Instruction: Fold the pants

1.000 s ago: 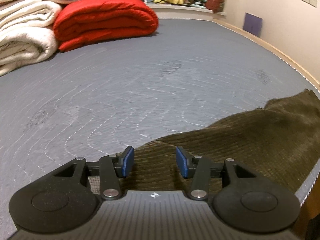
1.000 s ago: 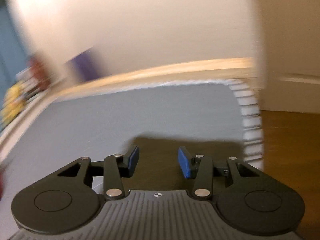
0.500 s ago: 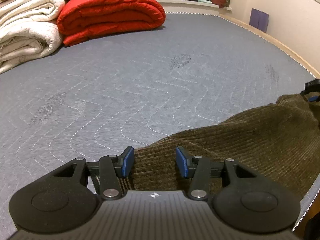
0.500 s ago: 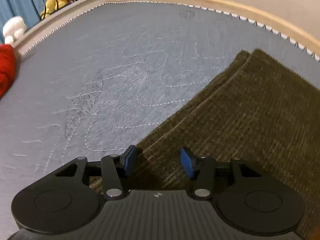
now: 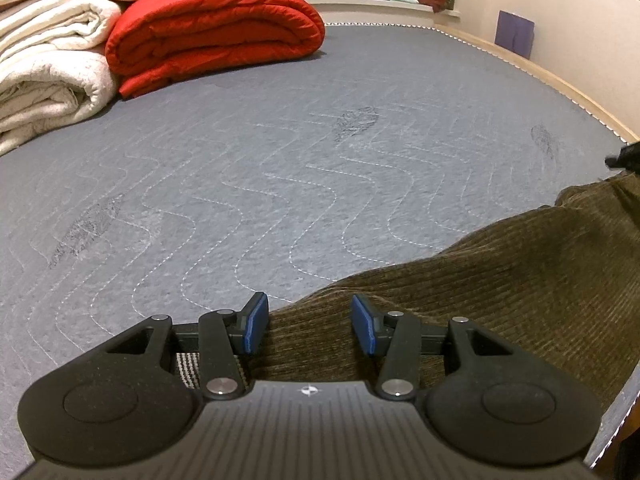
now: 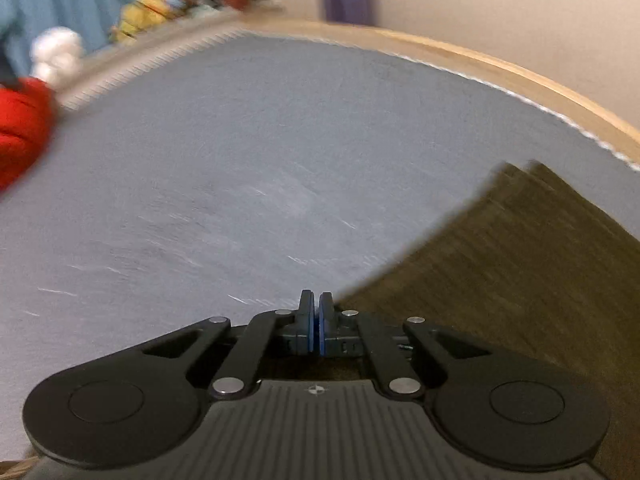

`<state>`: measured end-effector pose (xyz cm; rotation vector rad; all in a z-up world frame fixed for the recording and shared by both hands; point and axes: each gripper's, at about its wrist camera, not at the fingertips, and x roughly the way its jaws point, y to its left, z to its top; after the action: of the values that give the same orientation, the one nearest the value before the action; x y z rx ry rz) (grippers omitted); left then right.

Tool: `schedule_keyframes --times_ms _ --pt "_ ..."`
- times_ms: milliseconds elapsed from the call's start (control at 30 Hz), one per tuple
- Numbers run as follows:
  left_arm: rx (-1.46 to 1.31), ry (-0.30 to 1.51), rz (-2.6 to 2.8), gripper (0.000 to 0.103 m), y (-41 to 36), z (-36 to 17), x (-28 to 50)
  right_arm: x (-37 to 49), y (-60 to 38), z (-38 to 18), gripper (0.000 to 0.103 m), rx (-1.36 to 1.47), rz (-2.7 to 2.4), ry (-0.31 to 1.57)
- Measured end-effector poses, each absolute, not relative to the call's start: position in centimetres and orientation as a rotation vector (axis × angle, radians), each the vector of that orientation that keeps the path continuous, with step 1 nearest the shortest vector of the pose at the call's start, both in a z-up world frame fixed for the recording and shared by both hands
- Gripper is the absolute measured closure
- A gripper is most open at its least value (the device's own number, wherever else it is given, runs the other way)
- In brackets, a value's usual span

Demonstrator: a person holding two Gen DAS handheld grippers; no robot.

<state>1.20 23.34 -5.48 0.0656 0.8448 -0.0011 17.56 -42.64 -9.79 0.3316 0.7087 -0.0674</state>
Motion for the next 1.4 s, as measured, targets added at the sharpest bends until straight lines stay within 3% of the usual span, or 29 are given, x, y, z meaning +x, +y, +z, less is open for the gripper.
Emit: schedule_keyframes --times_ms 100,167,267,533,767,800,867,900,967,1067,1133,1300,1367,1400 --pt "0.061 0.842 0.002 0.052 23.4 -5.4 1.3 16.2 -42.1 -8.0 0.092 0.291 0.187 0.636" --pt "0.06 0.84 0.004 0.052 23.4 -5.4 1.4 15.0 -40.5 -7.2 0.069 0.196 0.364 0.611" --pt "0.057 0.838 0.007 0.051 23.3 -5.3 1.5 12.9 -36.7 -6.8 0.056 0.028 0.595 0.597" --pt "0.063 0.844 0.02 0.049 23.3 -5.5 1.5 9.6 -28.0 -6.6 0.055 -0.237 0.875 0.6" --pt "0.062 0.847 0.037 0.049 24.0 -5.7 1.4 9.3 -23.3 -9.1 0.048 -0.526 0.797 0.637" --pt "0.06 0.847 0.04 0.049 24.1 -5.7 1.4 9.4 -23.1 -9.2 0.053 -0.506 0.806 0.644" --pt "0.056 0.845 0.046 0.049 24.3 -5.7 1.3 9.6 -23.1 -8.7 0.077 -0.481 0.803 0.631" --pt "0.053 0.844 0.049 0.049 24.5 -5.6 1.4 9.6 -23.0 -8.5 0.082 -0.48 0.788 0.618" --pt "0.047 0.847 0.063 0.047 24.8 -5.7 1.4 9.5 -22.8 -8.3 0.084 -0.494 0.767 0.605" --pt "0.028 0.869 0.106 0.026 25.5 -6.1 1.7 9.0 -23.1 -8.4 0.084 -0.495 0.763 0.598" --pt "0.009 0.899 0.123 0.024 26.1 -6.5 1.9 8.7 -23.3 -8.5 0.084 -0.484 0.76 0.605" --pt "0.124 0.952 0.1 0.035 25.6 -7.8 1.5 9.2 -23.8 -8.5 0.077 -0.449 0.754 0.615" --pt "0.215 0.959 0.098 0.037 24.5 -8.1 0.8 9.3 -24.1 -7.8 0.058 -0.419 0.762 0.634" --pt "0.247 0.962 0.101 0.037 24.1 -8.2 0.6 9.4 -24.2 -7.3 0.054 -0.403 0.765 0.624"
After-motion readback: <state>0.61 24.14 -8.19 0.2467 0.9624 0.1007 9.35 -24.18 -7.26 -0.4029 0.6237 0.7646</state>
